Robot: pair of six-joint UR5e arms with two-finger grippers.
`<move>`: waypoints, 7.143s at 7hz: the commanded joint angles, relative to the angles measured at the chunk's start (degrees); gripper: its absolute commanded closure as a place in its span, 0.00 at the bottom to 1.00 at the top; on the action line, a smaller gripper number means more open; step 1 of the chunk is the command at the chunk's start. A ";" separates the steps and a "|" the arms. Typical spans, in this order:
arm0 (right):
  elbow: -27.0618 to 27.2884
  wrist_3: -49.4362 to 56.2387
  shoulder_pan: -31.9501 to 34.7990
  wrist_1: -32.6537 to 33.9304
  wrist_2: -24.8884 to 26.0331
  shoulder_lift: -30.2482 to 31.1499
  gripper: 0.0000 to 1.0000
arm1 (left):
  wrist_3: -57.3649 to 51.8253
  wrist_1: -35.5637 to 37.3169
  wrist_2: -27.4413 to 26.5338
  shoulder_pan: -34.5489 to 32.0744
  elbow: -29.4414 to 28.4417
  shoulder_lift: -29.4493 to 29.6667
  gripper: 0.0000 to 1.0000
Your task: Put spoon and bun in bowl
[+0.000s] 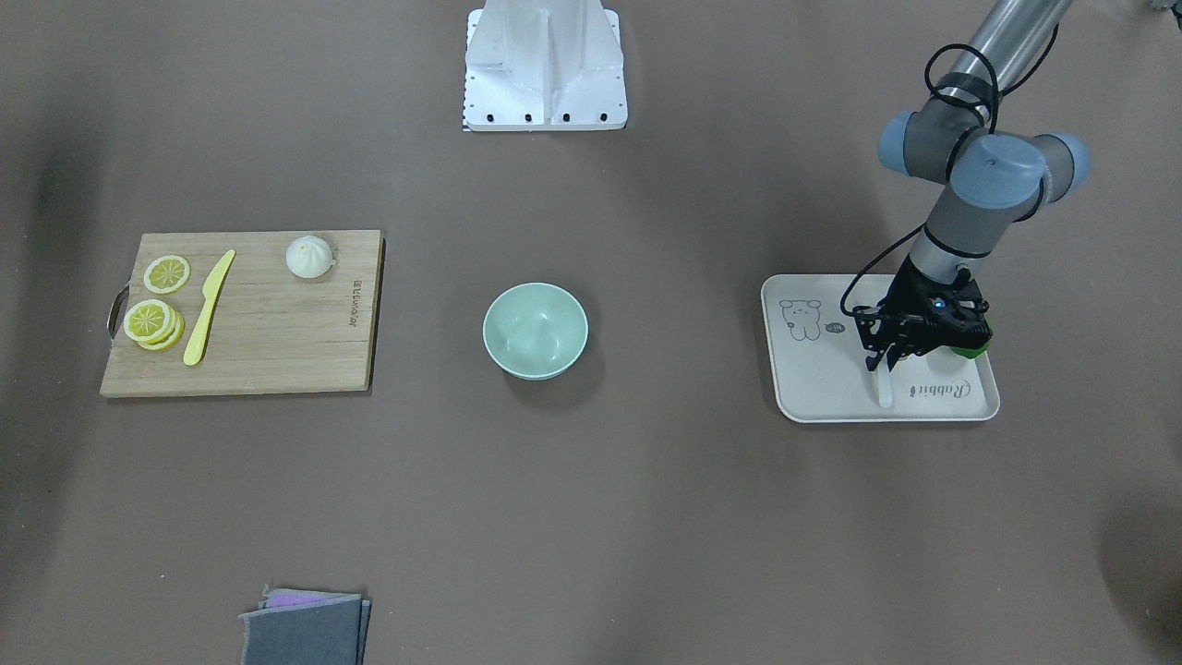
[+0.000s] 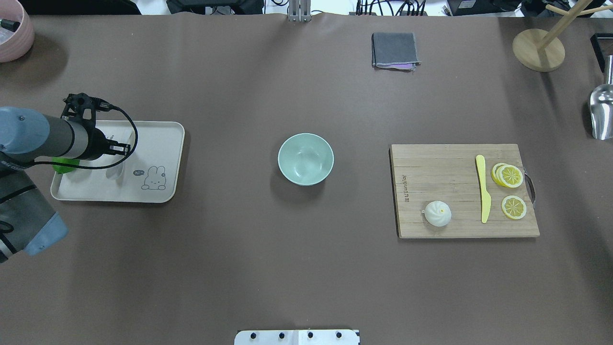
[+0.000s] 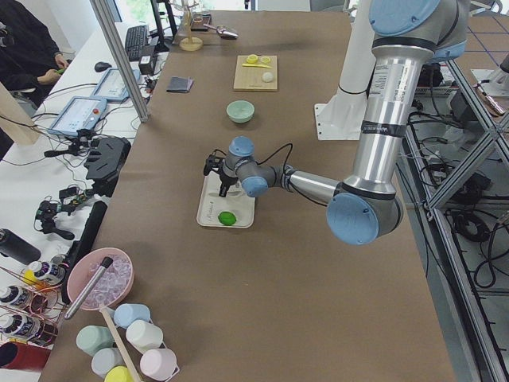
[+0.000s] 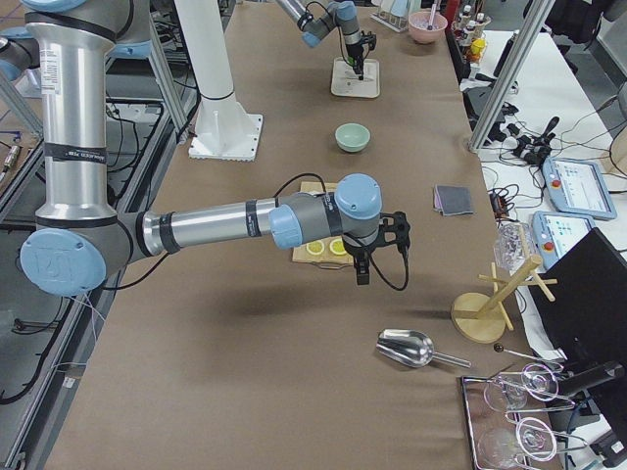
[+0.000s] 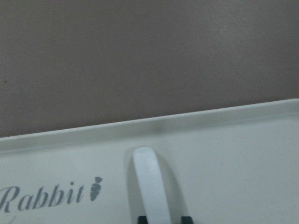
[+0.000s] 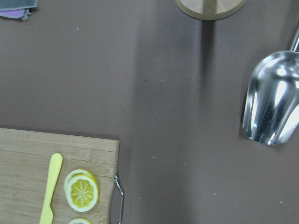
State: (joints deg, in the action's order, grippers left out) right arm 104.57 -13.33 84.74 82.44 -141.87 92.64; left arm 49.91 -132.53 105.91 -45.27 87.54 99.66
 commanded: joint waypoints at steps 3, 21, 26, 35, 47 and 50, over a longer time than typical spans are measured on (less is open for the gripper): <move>8.88 -12.80 -9.83 -4.28 1.24 -0.09 0.00 | 0.53 10.22 9.43 -6.55 12.53 1.31 1.00; 7.40 -54.79 -48.89 -14.07 33.68 -10.27 1.00 | 25.94 10.02 -14.06 14.94 -7.98 37.89 1.00; 7.58 -54.87 -46.60 -4.66 32.36 -18.97 1.00 | 24.44 8.34 -15.56 15.65 -6.17 35.53 0.02; -11.66 -54.87 -54.94 -1.74 39.13 -43.86 1.00 | -13.79 10.63 17.30 -24.06 13.01 7.92 0.02; 14.52 -34.05 -33.84 15.65 38.64 -21.13 0.00 | -23.65 17.01 23.81 -32.84 13.70 -1.89 0.02; 13.66 -3.27 -4.76 19.30 15.81 -6.81 0.00 | -38.75 23.99 24.35 -42.34 13.98 -10.77 0.02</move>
State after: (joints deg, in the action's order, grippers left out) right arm 119.57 -34.58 67.83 98.91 -116.76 79.88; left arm 14.45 -110.21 130.39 -84.33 101.73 92.61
